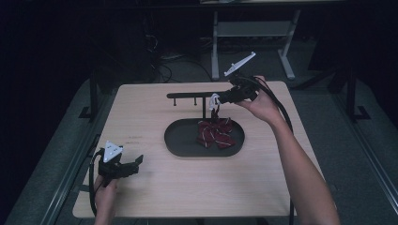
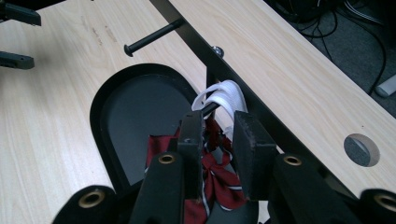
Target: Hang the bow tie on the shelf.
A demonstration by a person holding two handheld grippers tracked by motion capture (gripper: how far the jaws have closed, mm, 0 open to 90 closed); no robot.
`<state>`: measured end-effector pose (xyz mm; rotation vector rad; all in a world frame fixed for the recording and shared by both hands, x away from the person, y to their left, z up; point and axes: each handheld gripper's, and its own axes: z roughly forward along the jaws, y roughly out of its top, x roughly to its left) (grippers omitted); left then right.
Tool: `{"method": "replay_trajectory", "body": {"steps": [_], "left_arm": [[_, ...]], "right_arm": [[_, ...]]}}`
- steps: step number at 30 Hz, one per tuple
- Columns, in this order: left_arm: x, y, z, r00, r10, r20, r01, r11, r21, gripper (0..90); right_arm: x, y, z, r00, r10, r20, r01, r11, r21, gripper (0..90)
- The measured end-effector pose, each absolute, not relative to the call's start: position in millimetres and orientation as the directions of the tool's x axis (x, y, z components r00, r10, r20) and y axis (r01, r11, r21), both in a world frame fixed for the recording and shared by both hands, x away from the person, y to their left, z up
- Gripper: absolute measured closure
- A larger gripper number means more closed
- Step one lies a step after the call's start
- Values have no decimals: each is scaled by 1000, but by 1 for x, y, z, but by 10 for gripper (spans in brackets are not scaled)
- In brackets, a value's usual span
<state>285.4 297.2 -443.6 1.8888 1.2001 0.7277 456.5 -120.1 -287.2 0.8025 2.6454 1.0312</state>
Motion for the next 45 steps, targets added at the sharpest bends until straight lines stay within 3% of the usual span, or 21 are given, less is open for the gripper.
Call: {"method": "replay_trajectory", "body": {"steps": [27,45], "left_arm": [[285,294,-443,404,912,69,476,-274,836,135],[285,293,-444,407,910,75,476,-281,833,135]], "right_arm": [[440,-130,-298,-831,550,85,447,568,691,534],[424,-139,-301,-836,539,106,452,564,691,504]]}}
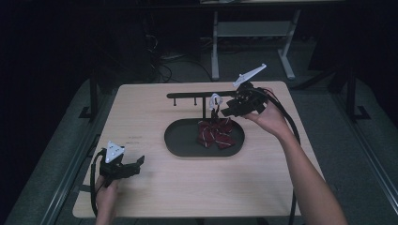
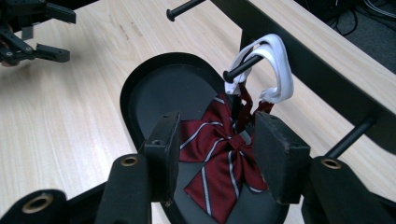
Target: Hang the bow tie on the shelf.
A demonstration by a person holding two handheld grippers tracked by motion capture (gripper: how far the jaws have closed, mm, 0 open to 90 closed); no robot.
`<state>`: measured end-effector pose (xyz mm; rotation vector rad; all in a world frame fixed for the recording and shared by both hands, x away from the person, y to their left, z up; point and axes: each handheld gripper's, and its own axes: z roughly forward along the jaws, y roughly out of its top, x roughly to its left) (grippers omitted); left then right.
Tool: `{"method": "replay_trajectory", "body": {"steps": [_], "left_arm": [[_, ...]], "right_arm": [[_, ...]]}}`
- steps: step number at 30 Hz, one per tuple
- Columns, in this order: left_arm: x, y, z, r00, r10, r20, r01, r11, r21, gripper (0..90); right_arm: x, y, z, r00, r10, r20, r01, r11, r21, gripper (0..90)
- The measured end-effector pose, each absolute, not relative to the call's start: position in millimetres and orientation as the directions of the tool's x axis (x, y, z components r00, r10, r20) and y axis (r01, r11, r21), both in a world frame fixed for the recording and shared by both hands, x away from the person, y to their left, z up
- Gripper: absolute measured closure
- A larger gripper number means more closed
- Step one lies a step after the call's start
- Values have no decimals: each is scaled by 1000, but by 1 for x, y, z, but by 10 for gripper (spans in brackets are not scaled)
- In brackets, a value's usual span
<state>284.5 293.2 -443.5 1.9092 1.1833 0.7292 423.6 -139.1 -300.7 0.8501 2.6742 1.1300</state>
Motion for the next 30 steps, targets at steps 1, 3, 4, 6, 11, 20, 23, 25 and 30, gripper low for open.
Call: {"method": "replay_trajectory", "body": {"steps": [1,3,4,6,11,20,23,25,30], "left_arm": [[284,293,-444,407,910,75,475,-281,834,135],[284,294,-443,404,912,72,476,-277,834,135],[284,294,-444,403,912,72,475,-276,835,135],[284,294,-444,403,913,71,475,-274,836,135],[284,294,-443,402,913,71,477,-274,835,135],[284,294,-443,399,914,71,477,-273,835,135],[283,294,-443,400,914,76,474,-277,836,135],[283,295,-443,398,914,77,473,-276,836,135],[283,295,-442,399,914,77,472,-277,837,136]], "right_arm": [[423,-140,-301,-837,538,105,449,563,694,504],[421,-142,-302,-836,537,113,452,556,698,503],[420,-143,-303,-836,537,115,452,554,699,502],[418,-144,-303,-835,538,117,453,551,701,502],[413,-149,-305,-833,539,121,457,548,701,500],[407,-157,-312,-829,542,136,467,538,702,497],[406,-159,-314,-830,541,134,463,536,706,497],[404,-161,-315,-830,541,135,465,538,703,494],[400,-166,-318,-827,544,142,469,530,707,493]]}}
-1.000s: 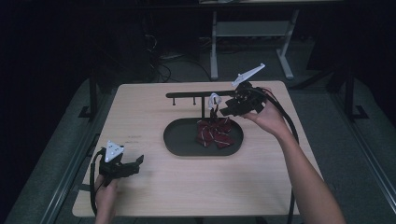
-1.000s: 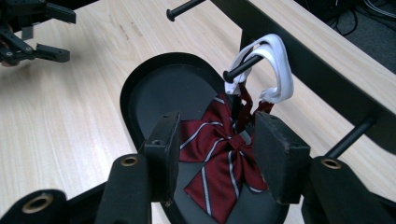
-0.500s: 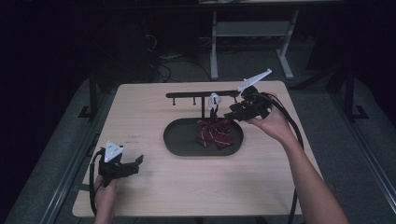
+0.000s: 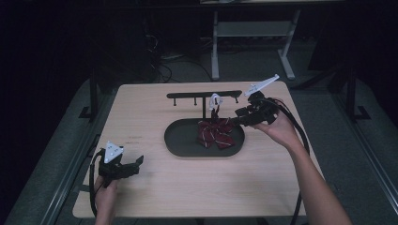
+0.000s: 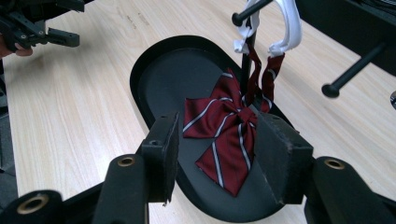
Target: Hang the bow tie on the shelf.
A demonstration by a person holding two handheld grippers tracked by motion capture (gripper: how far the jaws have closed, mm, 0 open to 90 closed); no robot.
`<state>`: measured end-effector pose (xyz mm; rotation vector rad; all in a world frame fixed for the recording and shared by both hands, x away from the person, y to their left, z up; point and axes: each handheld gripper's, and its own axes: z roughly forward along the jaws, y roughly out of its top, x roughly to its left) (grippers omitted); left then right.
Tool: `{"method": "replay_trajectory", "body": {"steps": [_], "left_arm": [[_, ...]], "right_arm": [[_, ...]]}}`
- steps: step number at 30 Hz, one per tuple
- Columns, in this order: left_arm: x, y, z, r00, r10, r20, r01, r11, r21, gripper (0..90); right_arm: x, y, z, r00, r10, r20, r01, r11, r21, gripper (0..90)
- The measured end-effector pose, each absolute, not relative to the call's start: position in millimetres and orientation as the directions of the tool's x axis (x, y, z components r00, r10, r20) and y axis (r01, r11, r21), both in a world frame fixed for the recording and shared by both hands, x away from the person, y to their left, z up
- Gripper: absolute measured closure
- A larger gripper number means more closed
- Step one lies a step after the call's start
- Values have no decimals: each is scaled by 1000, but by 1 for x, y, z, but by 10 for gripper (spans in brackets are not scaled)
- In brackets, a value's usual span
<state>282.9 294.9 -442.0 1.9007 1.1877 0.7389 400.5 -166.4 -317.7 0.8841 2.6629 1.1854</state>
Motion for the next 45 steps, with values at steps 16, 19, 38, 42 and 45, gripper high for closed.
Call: {"method": "replay_trajectory", "body": {"steps": [16,19,38,42,45], "left_arm": [[283,295,-442,397,915,76,474,-275,836,135],[282,295,-442,398,914,76,474,-276,836,135],[282,295,-442,398,914,75,475,-275,836,135],[282,295,-442,398,914,75,474,-275,836,135],[282,295,-443,398,914,77,474,-276,836,135]], "right_arm": [[388,-185,-329,-815,553,172,492,505,709,483],[386,-189,-332,-813,554,178,496,500,710,484],[375,-203,-349,-802,560,207,521,489,699,474],[372,-206,-351,-801,561,211,524,485,700,474],[370,-210,-356,-800,561,214,527,484,699,473]]}}
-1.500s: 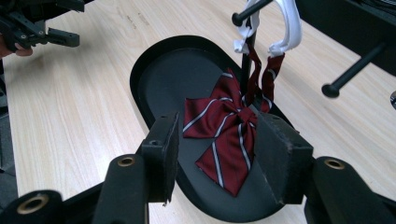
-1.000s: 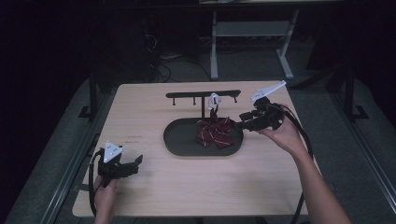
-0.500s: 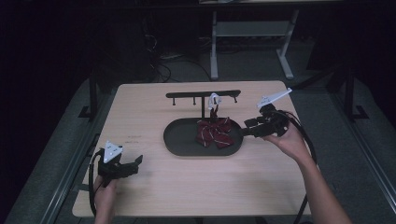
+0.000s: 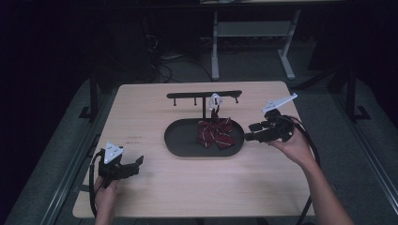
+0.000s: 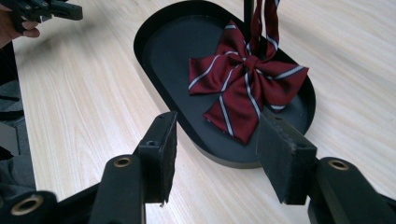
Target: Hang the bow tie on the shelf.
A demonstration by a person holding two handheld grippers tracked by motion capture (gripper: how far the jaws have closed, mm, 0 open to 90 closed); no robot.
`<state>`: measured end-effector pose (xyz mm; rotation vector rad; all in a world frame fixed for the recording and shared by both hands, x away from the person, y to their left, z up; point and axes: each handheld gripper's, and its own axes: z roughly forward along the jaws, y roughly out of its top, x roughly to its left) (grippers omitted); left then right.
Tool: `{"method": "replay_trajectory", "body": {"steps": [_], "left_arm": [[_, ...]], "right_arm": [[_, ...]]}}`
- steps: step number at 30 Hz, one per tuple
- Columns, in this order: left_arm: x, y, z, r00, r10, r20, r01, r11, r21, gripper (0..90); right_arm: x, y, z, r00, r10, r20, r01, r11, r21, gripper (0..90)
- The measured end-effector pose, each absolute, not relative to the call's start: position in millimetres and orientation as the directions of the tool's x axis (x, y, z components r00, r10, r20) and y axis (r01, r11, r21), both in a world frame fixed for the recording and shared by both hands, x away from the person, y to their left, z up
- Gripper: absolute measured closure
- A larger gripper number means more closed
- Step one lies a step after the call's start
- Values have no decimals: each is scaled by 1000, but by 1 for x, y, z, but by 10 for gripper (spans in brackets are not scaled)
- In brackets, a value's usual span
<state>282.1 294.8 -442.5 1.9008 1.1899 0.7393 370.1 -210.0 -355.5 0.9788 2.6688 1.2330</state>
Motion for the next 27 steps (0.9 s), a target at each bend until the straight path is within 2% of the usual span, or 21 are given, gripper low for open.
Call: {"method": "replay_trajectory", "body": {"steps": [27], "left_arm": [[282,294,-443,401,913,79,475,-281,834,136]], "right_arm": [[351,-231,-388,-773,577,266,576,460,676,458]]}}
